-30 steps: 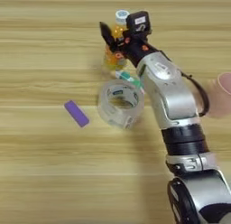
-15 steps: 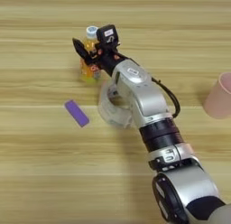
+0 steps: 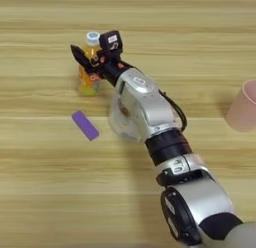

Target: Move the objects on the table

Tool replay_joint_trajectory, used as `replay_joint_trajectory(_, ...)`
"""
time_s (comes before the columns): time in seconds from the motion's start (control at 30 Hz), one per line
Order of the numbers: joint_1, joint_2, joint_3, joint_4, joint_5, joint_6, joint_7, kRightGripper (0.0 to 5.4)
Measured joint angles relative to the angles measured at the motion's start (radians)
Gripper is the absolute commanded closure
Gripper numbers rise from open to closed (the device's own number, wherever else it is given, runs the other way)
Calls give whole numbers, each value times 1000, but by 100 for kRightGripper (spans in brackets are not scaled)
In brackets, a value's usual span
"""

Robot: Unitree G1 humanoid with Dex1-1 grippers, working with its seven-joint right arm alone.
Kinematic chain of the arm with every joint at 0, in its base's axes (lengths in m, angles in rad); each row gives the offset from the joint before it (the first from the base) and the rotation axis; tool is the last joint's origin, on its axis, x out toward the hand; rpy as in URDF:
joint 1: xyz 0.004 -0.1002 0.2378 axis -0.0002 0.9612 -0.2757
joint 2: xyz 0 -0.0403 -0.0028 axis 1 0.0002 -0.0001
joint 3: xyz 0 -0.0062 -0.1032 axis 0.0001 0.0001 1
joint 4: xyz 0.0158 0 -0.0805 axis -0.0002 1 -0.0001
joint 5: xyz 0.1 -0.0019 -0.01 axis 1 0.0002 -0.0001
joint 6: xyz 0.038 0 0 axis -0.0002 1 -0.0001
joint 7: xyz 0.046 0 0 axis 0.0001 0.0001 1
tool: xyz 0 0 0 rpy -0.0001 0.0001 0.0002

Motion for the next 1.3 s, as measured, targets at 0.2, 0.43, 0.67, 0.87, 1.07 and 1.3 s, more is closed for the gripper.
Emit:
replay_joint_trajectory(0.2, -12, 6, -12, 42, 5, -22, 5, 198)
replay_joint_trajectory(0.43, -9, 9, -15, 103, 4, -50, 7, 198)
replay_joint_trajectory(0.67, 8, 10, -8, 151, -11, -102, 10, 199)
replay_joint_trajectory(0.87, 9, 13, -2, 182, -19, -144, 10, 199)
replay_joint_trajectory(1.07, 8, 14, -1, 188, -20, -153, 11, 199)
replay_joint_trajectory(1.3, 16, 13, 1, 196, -29, -159, 11, 111)
